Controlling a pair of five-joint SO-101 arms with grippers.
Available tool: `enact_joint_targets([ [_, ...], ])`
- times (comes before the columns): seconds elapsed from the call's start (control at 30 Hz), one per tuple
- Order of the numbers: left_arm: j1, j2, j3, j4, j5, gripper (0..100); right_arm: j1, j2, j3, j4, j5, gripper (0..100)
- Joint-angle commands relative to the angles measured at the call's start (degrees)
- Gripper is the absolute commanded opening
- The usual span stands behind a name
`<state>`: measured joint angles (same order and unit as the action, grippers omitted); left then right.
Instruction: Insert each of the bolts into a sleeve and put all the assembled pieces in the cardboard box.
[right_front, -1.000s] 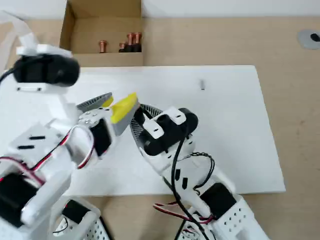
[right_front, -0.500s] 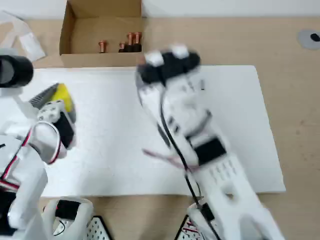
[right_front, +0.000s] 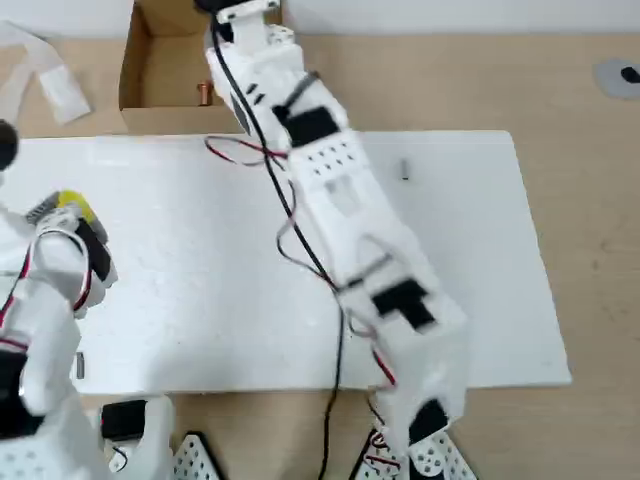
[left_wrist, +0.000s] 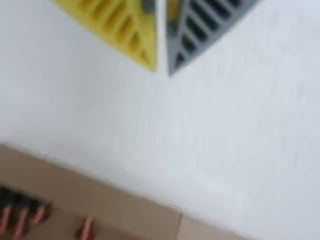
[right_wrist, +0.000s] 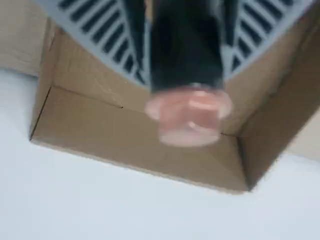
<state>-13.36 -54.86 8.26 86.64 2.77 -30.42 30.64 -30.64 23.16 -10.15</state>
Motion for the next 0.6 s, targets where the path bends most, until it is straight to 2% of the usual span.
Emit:
enact_joint_targets([
  [0.0, -0.70, -0.57, 2.37, 0.26, -0.35, 1, 3.12, 11.82, -18.24, -2.02, -0.53, 0.9],
  [0.23, -0.70, -0.57, 3.78, 0.26, -0.44, 1, 6.46, 37.58, -43.91, -1.67, -0.09, 1.2],
  [0.4, -0.18, -0.57, 4.84, 0.26, -0.44, 1, 6.55, 51.56, -56.84, -0.79, 9.23, 1.3],
  [0.5, -0.53, -0.57, 5.45, 0.35, -0.53, 1, 6.55, 57.36, -61.85, -0.70, 10.90, 1.9],
  [0.57, -0.26, -0.57, 5.63, 1.05, -3.43, 1, 6.55, 59.47, -64.13, 0.53, 10.99, 6.6],
])
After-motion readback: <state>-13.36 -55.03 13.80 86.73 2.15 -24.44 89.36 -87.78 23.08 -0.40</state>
